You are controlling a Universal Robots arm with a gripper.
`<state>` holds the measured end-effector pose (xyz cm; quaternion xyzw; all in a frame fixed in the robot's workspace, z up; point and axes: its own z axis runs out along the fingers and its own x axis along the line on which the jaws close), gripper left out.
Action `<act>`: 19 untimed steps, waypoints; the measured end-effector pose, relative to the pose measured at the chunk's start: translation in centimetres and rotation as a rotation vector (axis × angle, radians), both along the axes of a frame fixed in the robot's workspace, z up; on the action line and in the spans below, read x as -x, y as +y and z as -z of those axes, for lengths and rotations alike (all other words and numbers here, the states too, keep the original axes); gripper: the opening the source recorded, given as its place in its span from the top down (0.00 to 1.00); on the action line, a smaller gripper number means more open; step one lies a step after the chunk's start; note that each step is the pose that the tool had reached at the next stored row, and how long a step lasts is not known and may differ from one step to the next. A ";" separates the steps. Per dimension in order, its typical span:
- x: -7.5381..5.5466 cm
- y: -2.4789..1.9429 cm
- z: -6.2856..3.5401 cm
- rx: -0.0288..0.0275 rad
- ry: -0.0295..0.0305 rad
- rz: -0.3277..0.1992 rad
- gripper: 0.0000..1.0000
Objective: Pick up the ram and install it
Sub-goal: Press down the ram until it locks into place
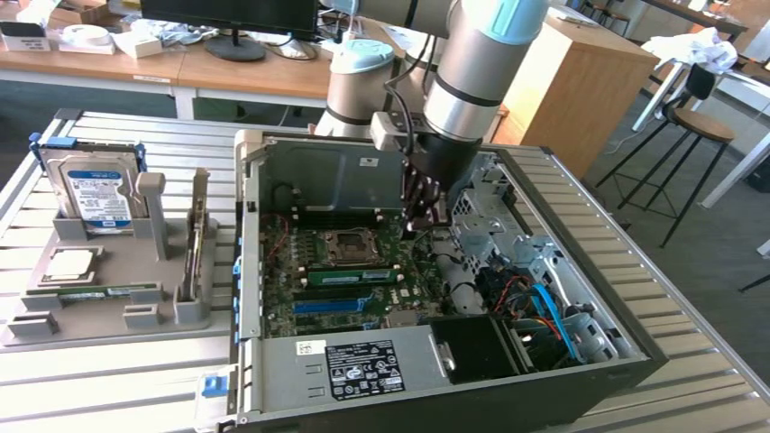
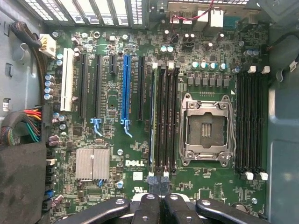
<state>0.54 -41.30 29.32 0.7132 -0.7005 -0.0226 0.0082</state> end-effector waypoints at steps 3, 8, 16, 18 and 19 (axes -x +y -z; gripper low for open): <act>0.0 -0.01 0.09 0.0001 0.0000 0.000 0.90; 0.0 -0.01 0.15 0.0002 0.0000 0.000 0.90; 0.0 -0.01 0.41 -0.0001 0.0000 0.000 0.90; 0.0 -0.01 0.54 0.0000 0.0000 0.000 0.90; 0.0 -0.01 0.62 0.0000 0.0000 0.000 0.90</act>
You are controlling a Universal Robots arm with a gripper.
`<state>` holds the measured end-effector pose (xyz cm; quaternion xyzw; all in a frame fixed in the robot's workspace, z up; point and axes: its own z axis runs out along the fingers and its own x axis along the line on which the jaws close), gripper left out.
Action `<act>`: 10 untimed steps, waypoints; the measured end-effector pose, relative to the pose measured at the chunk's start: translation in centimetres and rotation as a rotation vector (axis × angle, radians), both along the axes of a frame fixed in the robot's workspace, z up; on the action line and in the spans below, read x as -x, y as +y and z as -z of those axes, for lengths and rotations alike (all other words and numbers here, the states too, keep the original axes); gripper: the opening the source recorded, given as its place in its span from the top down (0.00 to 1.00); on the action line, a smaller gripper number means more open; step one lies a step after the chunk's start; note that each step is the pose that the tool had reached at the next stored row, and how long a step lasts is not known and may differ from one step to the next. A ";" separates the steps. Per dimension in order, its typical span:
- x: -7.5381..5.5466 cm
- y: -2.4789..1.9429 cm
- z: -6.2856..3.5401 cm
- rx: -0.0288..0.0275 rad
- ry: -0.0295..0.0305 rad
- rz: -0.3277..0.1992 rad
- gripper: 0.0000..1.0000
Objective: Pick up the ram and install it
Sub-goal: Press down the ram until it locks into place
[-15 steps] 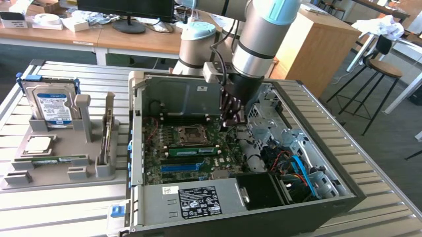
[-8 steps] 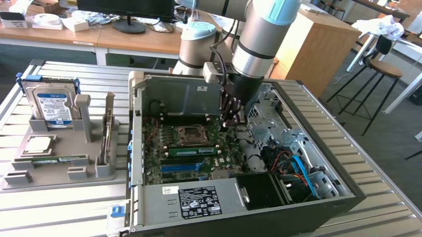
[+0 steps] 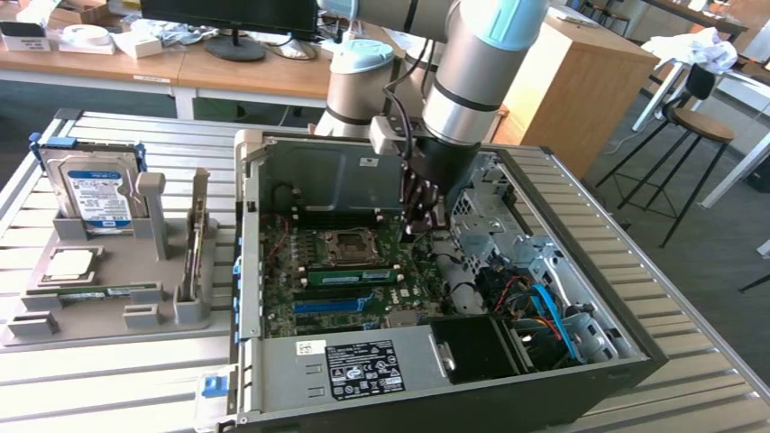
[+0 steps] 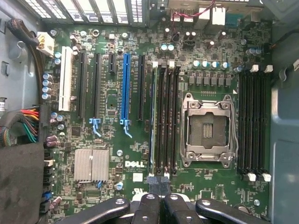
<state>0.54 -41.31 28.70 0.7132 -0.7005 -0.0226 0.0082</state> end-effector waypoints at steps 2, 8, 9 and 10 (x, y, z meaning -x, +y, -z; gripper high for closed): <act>0.0 0.00 0.15 0.0000 0.0000 0.000 0.90; 0.0 0.00 0.53 -0.0001 0.0000 0.000 0.90; 0.0 0.00 0.58 0.0000 0.0000 0.000 0.90; 0.0 0.00 0.63 0.0000 0.0000 0.000 0.90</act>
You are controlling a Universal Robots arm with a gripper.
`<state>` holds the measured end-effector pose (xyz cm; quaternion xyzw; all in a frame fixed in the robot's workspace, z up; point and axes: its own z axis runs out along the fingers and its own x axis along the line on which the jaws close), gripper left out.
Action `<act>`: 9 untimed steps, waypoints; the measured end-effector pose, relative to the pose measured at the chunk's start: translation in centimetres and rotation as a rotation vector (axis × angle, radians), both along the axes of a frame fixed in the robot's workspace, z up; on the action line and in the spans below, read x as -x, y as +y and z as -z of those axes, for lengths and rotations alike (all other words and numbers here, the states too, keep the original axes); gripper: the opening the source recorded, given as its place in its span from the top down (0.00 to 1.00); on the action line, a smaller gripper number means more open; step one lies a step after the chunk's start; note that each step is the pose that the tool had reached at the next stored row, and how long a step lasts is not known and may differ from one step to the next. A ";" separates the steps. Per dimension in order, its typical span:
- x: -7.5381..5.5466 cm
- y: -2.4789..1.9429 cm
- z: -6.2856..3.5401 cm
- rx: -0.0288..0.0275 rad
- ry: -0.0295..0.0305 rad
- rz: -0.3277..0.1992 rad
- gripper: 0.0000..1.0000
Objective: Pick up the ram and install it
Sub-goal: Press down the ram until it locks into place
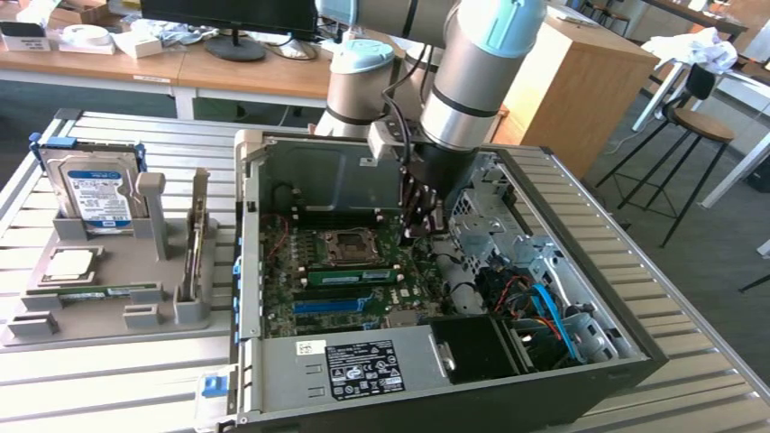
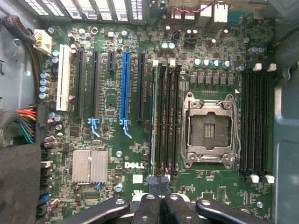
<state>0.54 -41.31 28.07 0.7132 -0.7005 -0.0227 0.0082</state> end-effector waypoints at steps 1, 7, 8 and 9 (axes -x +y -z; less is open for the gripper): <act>0.0 0.00 0.05 0.0001 0.0000 0.000 0.90; 0.0 0.00 0.37 0.0000 0.0000 0.000 0.90; 0.0 0.00 0.43 0.0000 0.0000 0.000 0.90; 0.0 0.00 0.48 0.0000 0.0000 0.000 0.90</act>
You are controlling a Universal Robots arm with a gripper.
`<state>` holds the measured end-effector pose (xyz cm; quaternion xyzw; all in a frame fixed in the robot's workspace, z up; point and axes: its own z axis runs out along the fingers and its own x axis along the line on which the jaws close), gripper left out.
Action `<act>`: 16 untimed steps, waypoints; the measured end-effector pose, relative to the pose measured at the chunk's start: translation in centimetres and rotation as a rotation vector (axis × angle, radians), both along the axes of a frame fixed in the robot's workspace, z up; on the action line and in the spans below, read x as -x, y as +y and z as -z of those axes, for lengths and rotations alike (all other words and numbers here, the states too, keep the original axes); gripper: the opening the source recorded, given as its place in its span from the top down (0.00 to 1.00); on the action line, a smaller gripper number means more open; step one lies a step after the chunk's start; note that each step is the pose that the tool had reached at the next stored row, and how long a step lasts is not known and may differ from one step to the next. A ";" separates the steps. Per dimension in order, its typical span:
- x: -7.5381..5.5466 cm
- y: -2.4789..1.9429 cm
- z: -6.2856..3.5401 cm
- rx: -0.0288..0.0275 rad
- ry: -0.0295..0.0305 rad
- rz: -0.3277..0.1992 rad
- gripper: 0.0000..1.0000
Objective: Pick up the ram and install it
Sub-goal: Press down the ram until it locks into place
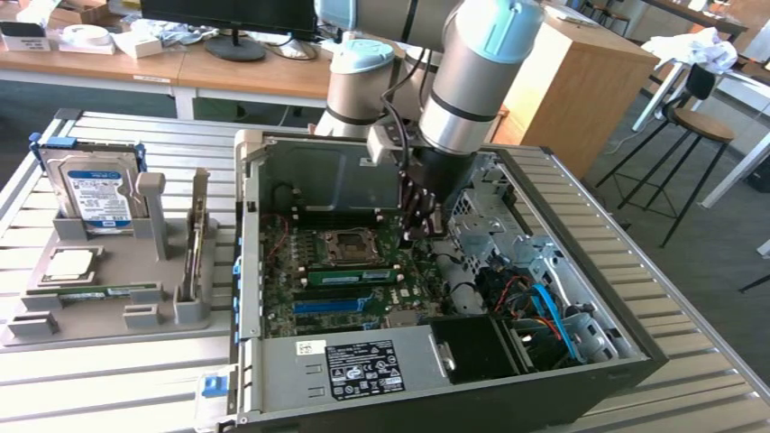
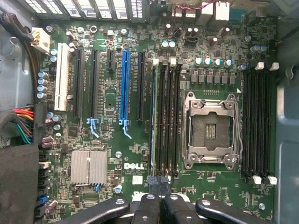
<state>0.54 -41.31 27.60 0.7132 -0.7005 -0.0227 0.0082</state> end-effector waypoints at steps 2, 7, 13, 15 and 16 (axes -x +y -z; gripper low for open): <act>0.0 0.00 0.09 0.0000 0.0000 0.000 0.90; 0.0 0.00 0.35 0.0000 0.0000 0.000 0.90; 0.0 0.00 0.71 0.0001 0.0000 0.000 0.90; 0.0 0.00 0.82 0.0000 0.0000 0.000 0.90; 0.0 0.00 0.88 0.0001 0.0000 0.000 0.90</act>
